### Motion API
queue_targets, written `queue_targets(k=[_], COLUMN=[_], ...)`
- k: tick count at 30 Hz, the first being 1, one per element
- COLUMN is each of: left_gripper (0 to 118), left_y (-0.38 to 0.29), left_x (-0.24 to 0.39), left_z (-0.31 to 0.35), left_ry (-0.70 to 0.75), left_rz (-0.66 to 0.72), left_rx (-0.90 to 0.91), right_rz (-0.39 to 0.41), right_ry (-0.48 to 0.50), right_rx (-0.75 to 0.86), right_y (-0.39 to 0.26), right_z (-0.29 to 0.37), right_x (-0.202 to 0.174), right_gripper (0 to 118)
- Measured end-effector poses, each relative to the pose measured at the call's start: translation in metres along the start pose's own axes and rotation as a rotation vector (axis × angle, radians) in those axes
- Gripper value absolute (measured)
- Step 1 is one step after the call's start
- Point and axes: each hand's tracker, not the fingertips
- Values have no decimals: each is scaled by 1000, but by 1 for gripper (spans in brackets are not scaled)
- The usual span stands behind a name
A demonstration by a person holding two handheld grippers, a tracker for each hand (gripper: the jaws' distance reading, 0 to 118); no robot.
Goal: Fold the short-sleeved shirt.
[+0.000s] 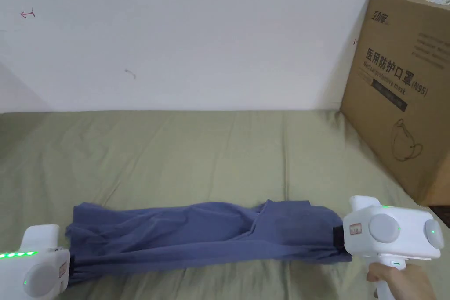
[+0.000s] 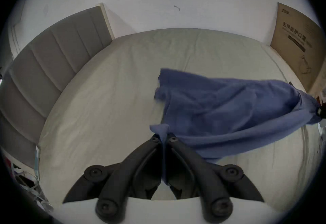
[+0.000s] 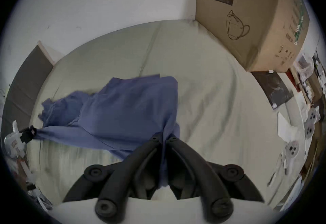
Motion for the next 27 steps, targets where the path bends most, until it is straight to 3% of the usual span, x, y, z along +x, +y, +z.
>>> queue_targets(k=[2, 4, 7, 10, 15, 23, 24, 25, 26, 27], left_gripper=[2, 2, 2, 2, 2, 3, 5, 15, 34, 58], left_y=[-23, -49, -96, -142, -198, -235, -235, -235, -237, -237], left_x=[-9, -19, -38, -57, -75, -75, -75, -75, -72, -73], left_z=[29, 58, 100, 137, 184, 197, 196, 196, 198, 199], left_ry=[-3, 3, 4, -34, -15, -10, -8, -5, 4, 9], left_rz=[-29, -64, -76, -25, -44, -84, -87, -91, -92, -82], left_rx=[10, 5, -5, -37, -40, -50, -51, -52, -49, -50], right_rz=[-78, -106, -63, -90, -53, -99, -96, -91, -84, -68], right_ry=[61, 80, 66, 88, 81, 87, 84, 84, 86, 84], right_rx=[10, 5, -13, -45, -97, -108, -102, -91, -86, -98], right_y=[-30, -63, -120, -176, -260, -297, -296, -295, -295, -293], right_z=[25, 50, 80, 109, 148, 154, 153, 154, 153, 152], right_x=[8, 14, 18, 26, 33, 43, 42, 42, 43, 42], right_gripper=[2, 2, 2, 2, 2, 2, 2, 2, 9, 24])
